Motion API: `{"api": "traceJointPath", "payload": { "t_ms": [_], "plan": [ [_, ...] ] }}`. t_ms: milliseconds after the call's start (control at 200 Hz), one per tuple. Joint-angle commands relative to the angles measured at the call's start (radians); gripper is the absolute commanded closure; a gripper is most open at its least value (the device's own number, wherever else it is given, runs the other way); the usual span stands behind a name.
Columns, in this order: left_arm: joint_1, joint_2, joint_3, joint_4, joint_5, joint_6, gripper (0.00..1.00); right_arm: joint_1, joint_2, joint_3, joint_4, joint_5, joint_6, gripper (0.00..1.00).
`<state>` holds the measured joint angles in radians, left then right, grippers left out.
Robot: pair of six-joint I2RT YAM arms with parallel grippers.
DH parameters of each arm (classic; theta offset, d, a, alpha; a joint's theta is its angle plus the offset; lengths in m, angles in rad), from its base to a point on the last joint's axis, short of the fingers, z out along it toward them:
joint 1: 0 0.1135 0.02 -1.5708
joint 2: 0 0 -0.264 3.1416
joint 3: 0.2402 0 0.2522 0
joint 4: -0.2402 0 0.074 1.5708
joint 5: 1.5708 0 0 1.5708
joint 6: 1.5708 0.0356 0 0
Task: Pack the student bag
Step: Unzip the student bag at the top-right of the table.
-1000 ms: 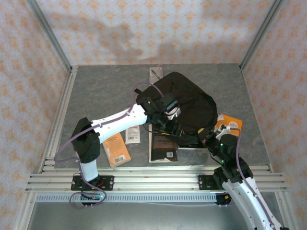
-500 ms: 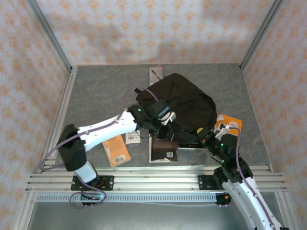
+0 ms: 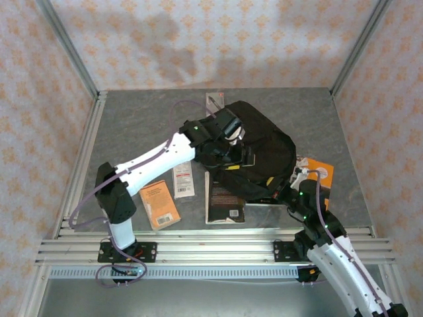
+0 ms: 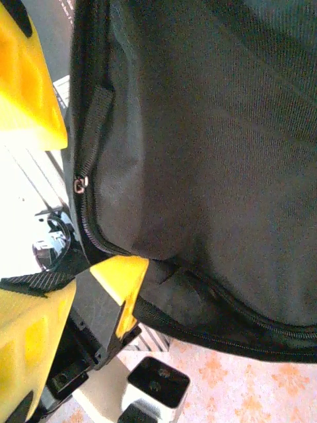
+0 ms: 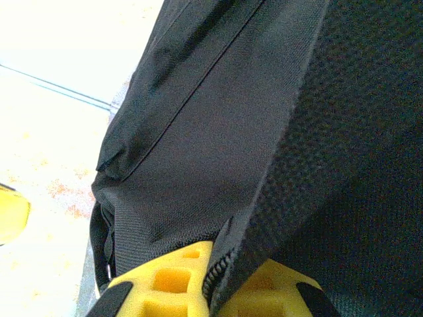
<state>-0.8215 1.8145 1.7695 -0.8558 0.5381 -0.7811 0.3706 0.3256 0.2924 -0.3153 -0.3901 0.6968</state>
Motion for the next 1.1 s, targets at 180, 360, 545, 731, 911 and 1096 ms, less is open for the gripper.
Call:
{"api": "traceJointPath", "payload": {
  "t_ms": [180, 360, 545, 731, 911, 1096],
  "plan": [
    [-0.068, 0.129, 0.247, -0.245, -0.09, 0.385, 0.42, 0.018, 0.0, 0.039, 0.069, -0.009, -0.013, 1.0],
    [-0.107, 0.193, 0.27, -0.32, -0.197, 0.466, 0.43, 0.019, 0.001, 0.048, 0.063, 0.005, -0.002, 1.0],
    [-0.106, 0.146, 0.126, -0.218, -0.146, 0.392, 0.44, 0.019, 0.001, 0.056, 0.049, 0.021, 0.0, 1.0],
    [-0.107, 0.111, -0.026, -0.104, -0.086, 0.315, 0.44, 0.019, 0.01, 0.047, 0.065, 0.026, 0.02, 1.0],
    [-0.105, 0.108, -0.061, -0.083, -0.113, 0.301, 0.44, 0.02, 0.037, 0.045, 0.094, 0.013, 0.03, 1.0],
    [-0.08, 0.14, -0.051, -0.061, -0.159, 0.253, 0.62, 0.026, 0.076, 0.052, 0.133, -0.013, 0.05, 1.0]
  ]
}}
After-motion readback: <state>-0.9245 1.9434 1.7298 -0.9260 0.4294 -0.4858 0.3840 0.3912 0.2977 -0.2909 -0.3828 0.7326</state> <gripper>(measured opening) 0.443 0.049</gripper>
